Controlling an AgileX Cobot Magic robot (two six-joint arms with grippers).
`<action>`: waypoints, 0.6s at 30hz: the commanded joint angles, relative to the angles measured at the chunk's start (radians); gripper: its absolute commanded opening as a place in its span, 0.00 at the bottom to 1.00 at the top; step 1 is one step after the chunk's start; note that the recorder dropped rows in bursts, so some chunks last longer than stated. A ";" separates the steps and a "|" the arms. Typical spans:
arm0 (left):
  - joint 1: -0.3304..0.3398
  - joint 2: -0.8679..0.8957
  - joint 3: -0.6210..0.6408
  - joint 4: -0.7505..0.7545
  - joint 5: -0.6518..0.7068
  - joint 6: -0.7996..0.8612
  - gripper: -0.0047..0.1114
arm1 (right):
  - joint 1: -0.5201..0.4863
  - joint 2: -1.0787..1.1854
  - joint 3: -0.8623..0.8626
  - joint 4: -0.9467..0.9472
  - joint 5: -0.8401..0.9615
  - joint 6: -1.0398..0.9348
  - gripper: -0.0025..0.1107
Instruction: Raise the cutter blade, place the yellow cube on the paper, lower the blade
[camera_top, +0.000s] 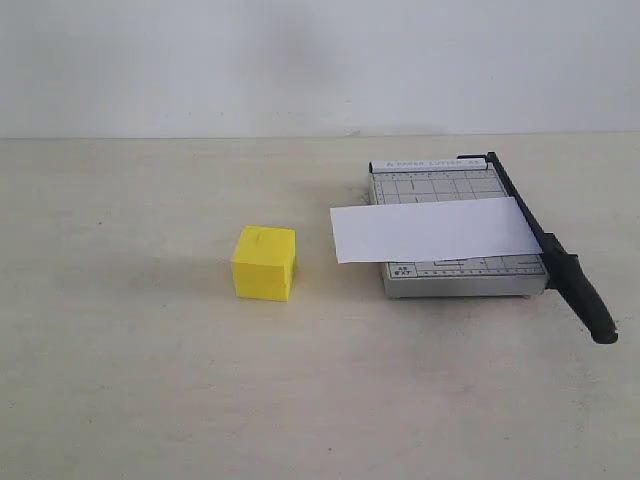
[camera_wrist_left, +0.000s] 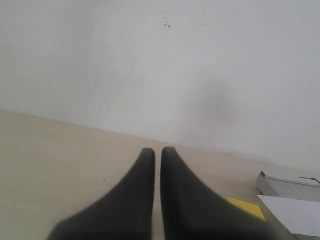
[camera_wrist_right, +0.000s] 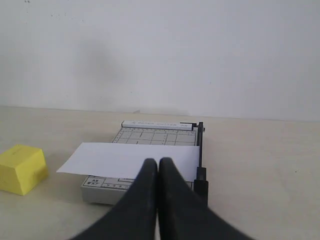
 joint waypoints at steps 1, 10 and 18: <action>0.002 -0.003 -0.001 -0.004 -0.014 0.004 0.08 | 0.001 -0.006 -0.001 -0.003 -0.008 -0.001 0.02; 0.002 -0.003 -0.001 -0.004 -0.014 0.004 0.08 | 0.001 -0.006 -0.001 -0.023 -0.013 -0.027 0.02; 0.002 -0.003 -0.001 -0.004 -0.014 0.004 0.08 | 0.001 -0.006 -0.001 0.021 -0.199 0.180 0.02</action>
